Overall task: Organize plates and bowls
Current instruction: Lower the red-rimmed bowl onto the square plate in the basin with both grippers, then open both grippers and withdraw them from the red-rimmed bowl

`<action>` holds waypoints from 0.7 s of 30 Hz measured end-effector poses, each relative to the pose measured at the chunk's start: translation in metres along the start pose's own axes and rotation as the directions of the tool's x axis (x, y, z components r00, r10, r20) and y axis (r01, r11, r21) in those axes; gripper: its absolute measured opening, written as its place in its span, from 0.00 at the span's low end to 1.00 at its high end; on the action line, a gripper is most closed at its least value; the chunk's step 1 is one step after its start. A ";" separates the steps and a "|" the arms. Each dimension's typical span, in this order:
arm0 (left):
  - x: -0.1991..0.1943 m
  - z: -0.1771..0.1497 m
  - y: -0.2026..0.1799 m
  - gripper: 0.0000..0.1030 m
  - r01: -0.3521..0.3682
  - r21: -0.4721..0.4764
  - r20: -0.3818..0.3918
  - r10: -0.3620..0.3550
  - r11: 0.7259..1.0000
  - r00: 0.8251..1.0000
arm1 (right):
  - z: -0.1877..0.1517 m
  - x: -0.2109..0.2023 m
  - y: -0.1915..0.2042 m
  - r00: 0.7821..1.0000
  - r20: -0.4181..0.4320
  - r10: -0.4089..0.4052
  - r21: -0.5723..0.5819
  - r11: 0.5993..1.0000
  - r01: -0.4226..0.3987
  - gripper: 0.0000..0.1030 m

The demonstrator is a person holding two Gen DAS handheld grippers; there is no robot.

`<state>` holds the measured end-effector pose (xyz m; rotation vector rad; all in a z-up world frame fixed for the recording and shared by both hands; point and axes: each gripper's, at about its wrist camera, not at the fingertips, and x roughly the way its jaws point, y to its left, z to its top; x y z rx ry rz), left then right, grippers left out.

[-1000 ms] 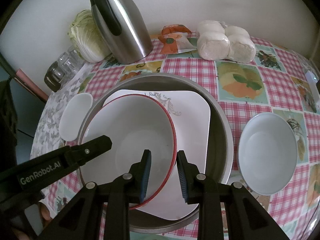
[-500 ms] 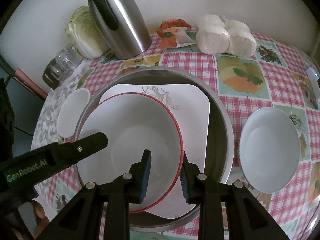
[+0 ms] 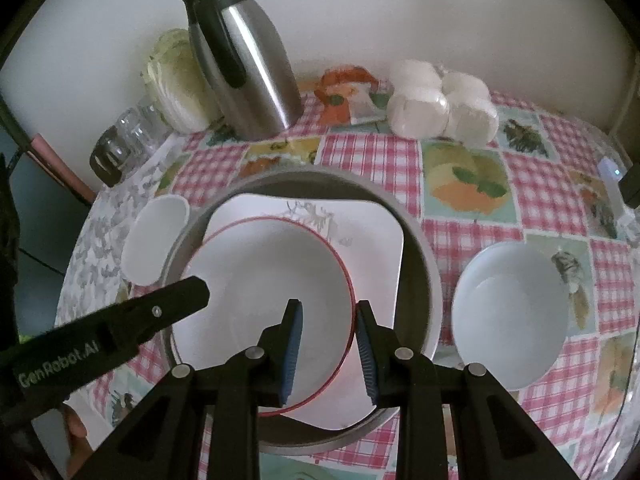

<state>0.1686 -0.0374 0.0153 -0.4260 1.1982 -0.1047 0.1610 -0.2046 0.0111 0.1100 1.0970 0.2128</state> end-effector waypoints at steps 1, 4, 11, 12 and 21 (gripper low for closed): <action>-0.003 0.000 -0.001 0.41 -0.011 0.007 0.007 0.011 1.000 1.000 | 0.001 -0.005 0.000 1.000 0.011 -0.003 -0.003 1.000 0.003 0.29; -0.011 -0.001 -0.002 0.44 -0.042 0.018 0.022 0.042 0.999 0.999 | 0.003 -0.015 0.001 0.999 0.034 -0.015 -0.015 1.000 0.015 0.39; -0.020 -0.001 0.010 0.54 -0.124 -0.019 0.029 0.125 0.992 0.992 | 0.004 -0.022 0.003 0.998 0.051 -0.043 -0.038 0.998 0.045 0.70; -0.021 -0.001 0.013 0.54 -0.140 -0.025 0.030 0.141 0.990 0.990 | 0.004 -0.021 0.003 0.998 0.050 -0.043 -0.039 0.998 0.045 0.71; -0.024 0.001 0.032 0.75 -0.216 -0.063 0.043 0.219 0.974 0.975 | 0.003 -0.018 0.004 0.997 0.044 -0.056 -0.053 0.997 0.058 0.87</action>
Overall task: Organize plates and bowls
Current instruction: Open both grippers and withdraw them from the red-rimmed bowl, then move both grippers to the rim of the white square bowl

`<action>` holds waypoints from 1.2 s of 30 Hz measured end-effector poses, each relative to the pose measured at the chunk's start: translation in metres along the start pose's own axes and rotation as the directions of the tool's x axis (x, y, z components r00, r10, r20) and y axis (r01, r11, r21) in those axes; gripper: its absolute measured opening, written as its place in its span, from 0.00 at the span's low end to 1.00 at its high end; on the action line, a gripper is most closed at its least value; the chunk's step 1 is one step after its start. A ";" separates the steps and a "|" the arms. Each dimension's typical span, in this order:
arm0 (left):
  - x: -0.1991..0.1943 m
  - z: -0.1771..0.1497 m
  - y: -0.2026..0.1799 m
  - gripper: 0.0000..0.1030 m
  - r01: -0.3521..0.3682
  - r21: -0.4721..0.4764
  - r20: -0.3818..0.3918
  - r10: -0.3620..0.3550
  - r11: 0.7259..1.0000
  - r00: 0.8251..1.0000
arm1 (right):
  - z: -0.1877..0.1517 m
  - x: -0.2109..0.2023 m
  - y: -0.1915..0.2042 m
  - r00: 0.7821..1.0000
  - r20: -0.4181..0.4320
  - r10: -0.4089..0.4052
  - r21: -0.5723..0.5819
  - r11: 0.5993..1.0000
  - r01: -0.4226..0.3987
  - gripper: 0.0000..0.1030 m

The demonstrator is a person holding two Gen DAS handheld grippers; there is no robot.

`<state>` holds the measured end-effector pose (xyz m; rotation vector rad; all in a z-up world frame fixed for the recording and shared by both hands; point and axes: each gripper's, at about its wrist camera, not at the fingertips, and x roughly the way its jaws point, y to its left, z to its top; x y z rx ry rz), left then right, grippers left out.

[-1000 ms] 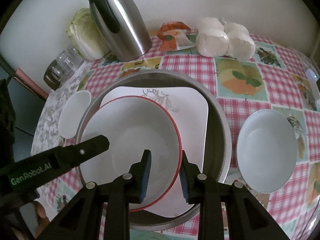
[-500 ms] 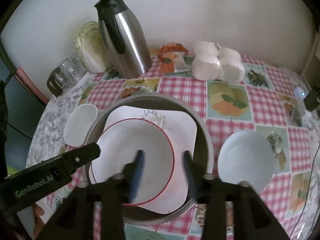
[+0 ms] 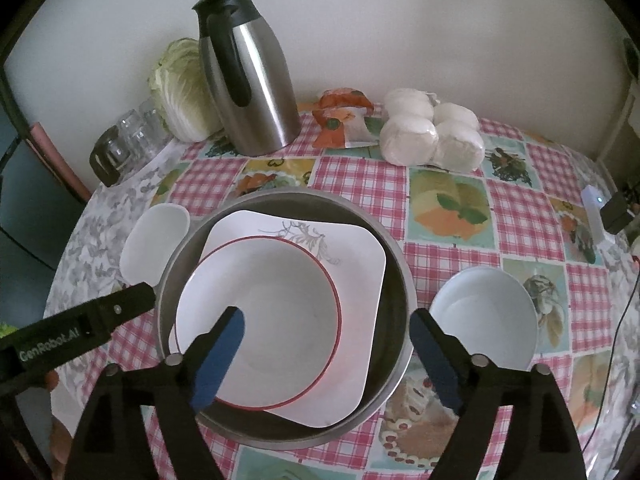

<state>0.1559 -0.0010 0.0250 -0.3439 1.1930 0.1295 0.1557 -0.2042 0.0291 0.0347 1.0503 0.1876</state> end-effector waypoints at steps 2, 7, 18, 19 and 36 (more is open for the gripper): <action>-0.001 0.000 0.004 0.77 0.002 -0.012 0.005 -0.002 1.000 1.000 | 0.000 0.000 0.001 1.000 0.003 -0.002 -0.005 1.000 0.002 0.92; -0.004 0.003 0.015 0.81 -0.024 -0.046 0.038 0.025 0.999 0.999 | -0.001 0.001 0.005 1.000 0.013 0.002 -0.021 1.000 -0.002 0.99; -0.011 0.005 0.025 0.91 -0.105 -0.053 0.117 0.111 0.993 0.987 | -0.003 0.008 0.008 1.000 -0.005 0.001 -0.018 1.000 -0.001 1.00; -0.011 0.005 0.026 0.97 -0.111 -0.052 0.119 0.116 0.992 0.986 | -0.003 0.008 0.008 1.000 -0.001 -0.001 -0.018 1.000 0.001 1.00; -0.015 0.010 0.051 0.99 -0.138 -0.128 0.162 0.158 0.982 0.974 | -0.006 0.015 0.013 0.998 0.007 -0.065 0.017 0.998 0.065 1.00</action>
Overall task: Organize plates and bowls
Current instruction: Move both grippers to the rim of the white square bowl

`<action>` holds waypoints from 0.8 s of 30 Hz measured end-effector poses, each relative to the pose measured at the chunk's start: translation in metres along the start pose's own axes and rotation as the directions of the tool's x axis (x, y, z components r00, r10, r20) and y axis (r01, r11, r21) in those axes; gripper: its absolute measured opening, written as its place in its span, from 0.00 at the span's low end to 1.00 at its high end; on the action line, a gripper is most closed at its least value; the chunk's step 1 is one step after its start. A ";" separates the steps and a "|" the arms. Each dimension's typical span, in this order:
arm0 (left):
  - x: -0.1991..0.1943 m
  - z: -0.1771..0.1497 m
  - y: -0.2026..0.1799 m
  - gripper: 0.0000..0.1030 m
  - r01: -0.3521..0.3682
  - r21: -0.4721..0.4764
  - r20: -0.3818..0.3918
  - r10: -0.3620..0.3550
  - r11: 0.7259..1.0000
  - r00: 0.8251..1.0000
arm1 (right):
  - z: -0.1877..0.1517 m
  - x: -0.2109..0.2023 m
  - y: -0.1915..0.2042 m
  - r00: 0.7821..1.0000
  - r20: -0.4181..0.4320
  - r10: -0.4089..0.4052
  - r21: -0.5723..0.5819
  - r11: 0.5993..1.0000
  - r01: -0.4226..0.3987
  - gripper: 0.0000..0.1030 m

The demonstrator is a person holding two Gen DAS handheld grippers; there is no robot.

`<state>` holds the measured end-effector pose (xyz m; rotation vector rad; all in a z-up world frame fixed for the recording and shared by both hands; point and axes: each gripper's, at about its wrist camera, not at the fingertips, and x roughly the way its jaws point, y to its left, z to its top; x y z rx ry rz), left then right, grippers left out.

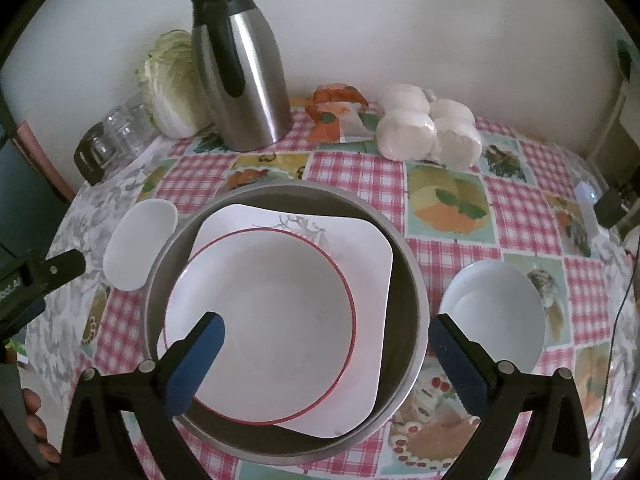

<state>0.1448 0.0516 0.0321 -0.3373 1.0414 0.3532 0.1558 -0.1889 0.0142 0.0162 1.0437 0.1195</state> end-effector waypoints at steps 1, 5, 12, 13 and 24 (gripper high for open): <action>0.002 0.000 0.001 0.99 -0.002 0.000 -0.006 0.002 1.000 1.000 | 0.000 0.001 0.000 1.000 0.000 -0.002 0.004 1.000 0.002 1.00; 0.007 0.001 0.003 0.99 0.009 0.005 -0.018 -0.009 1.000 1.000 | 0.000 -0.001 -0.001 1.000 0.020 0.023 0.023 0.999 -0.024 1.00; 0.009 0.006 0.003 0.99 0.018 0.044 -0.002 -0.018 0.999 1.000 | 0.003 -0.012 0.004 0.997 0.080 -0.008 0.033 0.999 0.006 1.00; 0.010 0.007 0.004 0.99 0.014 0.047 -0.004 -0.014 0.999 1.000 | 0.003 -0.013 0.004 0.997 0.083 0.005 0.044 0.999 -0.008 1.00; 0.023 0.016 0.016 0.99 0.028 0.027 -0.027 -0.027 0.999 0.999 | 0.013 -0.013 0.006 0.992 0.112 0.061 0.125 0.989 -0.075 1.00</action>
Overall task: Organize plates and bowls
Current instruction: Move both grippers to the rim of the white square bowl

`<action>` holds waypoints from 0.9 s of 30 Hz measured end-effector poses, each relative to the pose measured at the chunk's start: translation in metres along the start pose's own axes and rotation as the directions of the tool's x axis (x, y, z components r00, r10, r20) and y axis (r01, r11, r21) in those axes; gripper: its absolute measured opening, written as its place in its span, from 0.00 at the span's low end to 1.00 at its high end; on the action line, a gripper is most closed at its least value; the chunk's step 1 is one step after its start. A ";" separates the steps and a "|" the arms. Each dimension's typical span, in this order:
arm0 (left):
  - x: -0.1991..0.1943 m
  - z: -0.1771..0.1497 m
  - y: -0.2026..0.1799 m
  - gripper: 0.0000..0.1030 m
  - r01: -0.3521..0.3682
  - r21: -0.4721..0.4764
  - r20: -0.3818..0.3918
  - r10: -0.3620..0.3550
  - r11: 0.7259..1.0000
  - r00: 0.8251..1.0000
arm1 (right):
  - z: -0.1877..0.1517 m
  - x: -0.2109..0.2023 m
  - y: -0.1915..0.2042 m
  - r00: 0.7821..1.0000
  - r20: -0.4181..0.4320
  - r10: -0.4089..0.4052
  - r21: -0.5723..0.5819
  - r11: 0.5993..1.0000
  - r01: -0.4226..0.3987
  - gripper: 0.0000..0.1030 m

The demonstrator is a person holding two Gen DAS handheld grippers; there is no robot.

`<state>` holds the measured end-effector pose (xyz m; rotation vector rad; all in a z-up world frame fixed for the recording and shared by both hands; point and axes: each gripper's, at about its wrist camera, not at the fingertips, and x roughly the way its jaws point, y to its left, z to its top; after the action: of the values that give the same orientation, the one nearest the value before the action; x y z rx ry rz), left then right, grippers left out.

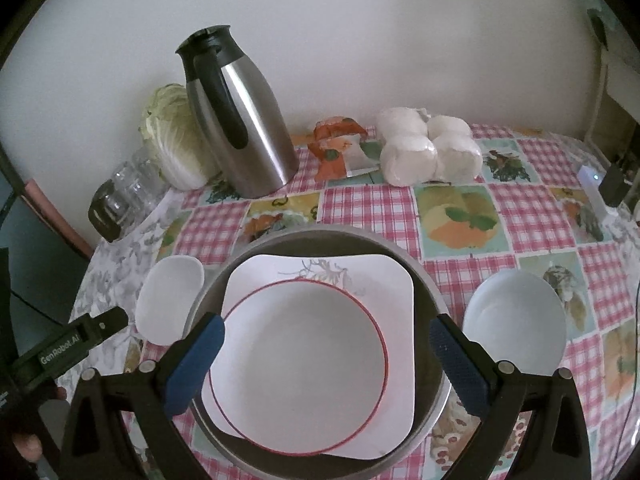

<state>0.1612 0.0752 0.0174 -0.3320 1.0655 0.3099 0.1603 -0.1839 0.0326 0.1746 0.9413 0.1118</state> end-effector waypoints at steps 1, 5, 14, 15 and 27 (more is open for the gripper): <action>0.001 0.001 0.001 0.99 -0.002 -0.002 -0.002 0.002 1.000 1.000 | 0.002 0.001 0.003 1.000 -0.002 -0.007 -0.008 1.000 0.007 1.00; 0.008 0.005 0.010 0.99 -0.014 -0.021 -0.015 0.014 1.000 1.000 | 0.007 0.005 0.015 1.000 -0.023 -0.016 -0.031 0.999 0.016 1.00; 0.023 0.014 0.042 0.99 -0.017 -0.103 -0.042 0.013 0.995 0.999 | 0.033 0.016 0.047 0.994 -0.087 0.065 -0.011 0.998 -0.066 1.00; 0.025 0.015 0.045 0.99 -0.015 -0.114 -0.047 0.010 0.993 0.999 | 0.037 0.016 0.050 0.994 -0.087 0.065 -0.007 0.998 -0.066 1.00; 0.041 0.026 0.067 0.99 0.092 -0.208 -0.069 -0.108 0.974 0.992 | 0.058 0.040 0.109 0.978 -0.190 0.082 -0.101 0.989 -0.103 1.00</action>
<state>0.1738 0.1501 -0.0152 -0.5854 1.0941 0.3190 0.2279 -0.0758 0.0560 0.1064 1.1099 0.2700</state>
